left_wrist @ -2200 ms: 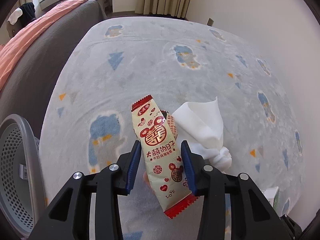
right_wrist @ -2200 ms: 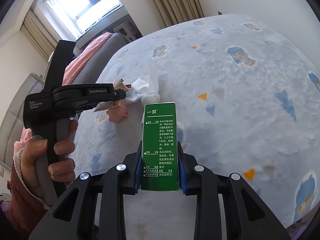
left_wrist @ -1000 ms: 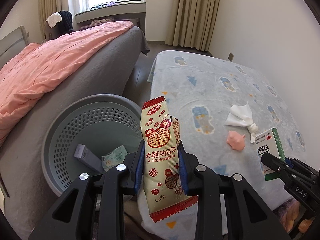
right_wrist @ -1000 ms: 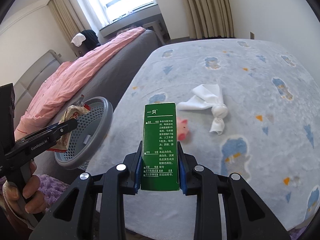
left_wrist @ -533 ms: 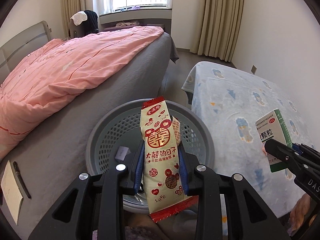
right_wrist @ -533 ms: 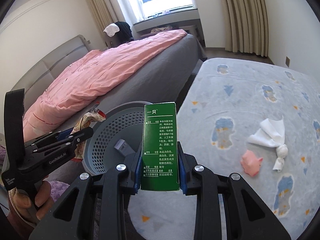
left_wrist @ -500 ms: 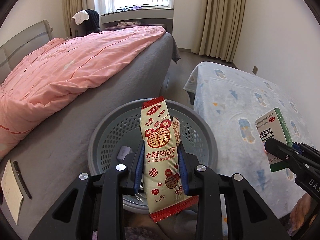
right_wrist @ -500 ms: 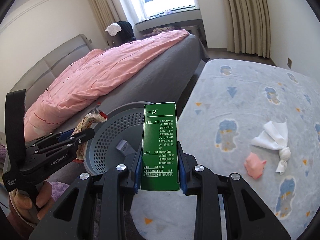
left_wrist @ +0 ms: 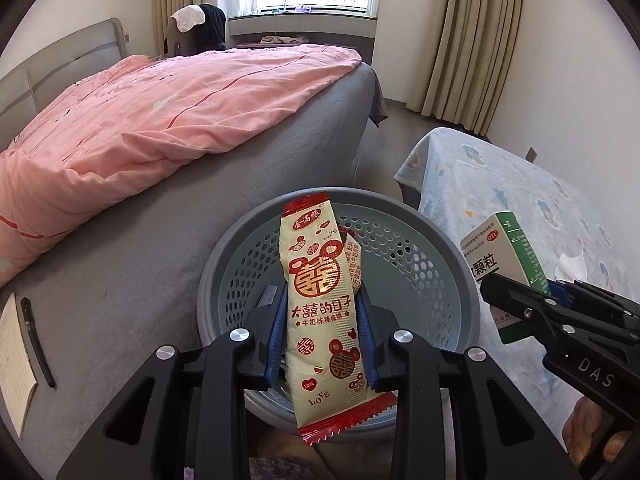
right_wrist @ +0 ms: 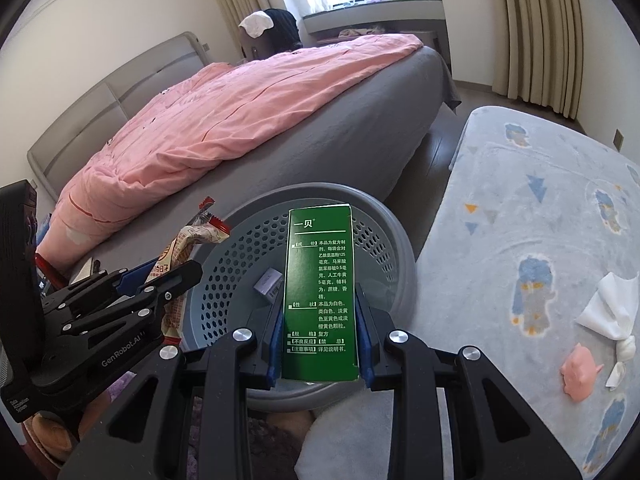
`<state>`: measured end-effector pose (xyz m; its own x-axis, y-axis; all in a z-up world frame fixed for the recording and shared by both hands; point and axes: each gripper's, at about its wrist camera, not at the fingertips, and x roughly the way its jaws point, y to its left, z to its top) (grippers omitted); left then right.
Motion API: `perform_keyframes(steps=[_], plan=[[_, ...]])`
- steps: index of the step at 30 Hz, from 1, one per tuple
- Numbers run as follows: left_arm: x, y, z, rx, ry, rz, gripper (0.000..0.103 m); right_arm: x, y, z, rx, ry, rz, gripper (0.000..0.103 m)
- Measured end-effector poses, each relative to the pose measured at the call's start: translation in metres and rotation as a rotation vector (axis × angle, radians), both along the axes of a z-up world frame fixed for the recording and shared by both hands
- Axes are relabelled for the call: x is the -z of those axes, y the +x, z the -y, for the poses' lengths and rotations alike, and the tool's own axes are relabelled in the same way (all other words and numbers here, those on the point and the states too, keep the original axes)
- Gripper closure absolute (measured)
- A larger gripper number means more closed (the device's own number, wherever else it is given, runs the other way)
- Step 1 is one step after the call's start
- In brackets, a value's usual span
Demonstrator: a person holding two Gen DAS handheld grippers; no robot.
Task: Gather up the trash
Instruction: 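Carry both items over the wastebasket and open both tools to drop them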
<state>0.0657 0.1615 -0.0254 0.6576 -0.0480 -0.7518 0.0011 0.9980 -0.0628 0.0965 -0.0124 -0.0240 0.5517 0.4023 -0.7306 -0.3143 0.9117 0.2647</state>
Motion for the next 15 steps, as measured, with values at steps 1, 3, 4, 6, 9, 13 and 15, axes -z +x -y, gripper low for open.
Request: perform_keyframes(steps=[1, 3, 4, 6, 9, 13, 15], plan=[[0.001, 0.0, -0.001, -0.002, -0.001, 0.0, 0.073, 0.002, 0.002, -0.002, -0.004, -0.001, -0.003, 0.074], [0.003, 0.002, -0.002, 0.001, -0.01, -0.008, 0.073, 0.005, 0.008, -0.008, -0.012, -0.004, -0.01, 0.074], [0.005, 0.003, -0.003, 0.002, -0.013, -0.013, 0.073, 0.006, 0.01, -0.011, -0.015, -0.006, -0.014, 0.074], [0.007, 0.004, -0.005, 0.0, -0.015, -0.021, 0.073, 0.009, 0.014, -0.014, -0.017, -0.009, -0.016, 0.073], [0.009, 0.006, -0.01, -0.008, -0.024, -0.028, 0.073, 0.011, 0.017, -0.018, -0.023, -0.01, -0.016, 0.072], [0.009, 0.006, -0.017, -0.03, -0.04, -0.029, 0.056, 0.009, 0.021, -0.02, -0.02, -0.007, -0.003, 0.066], [0.008, 0.006, -0.021, -0.048, -0.041, -0.019, 0.045, 0.007, 0.021, -0.019, -0.012, -0.007, 0.007, 0.059]])
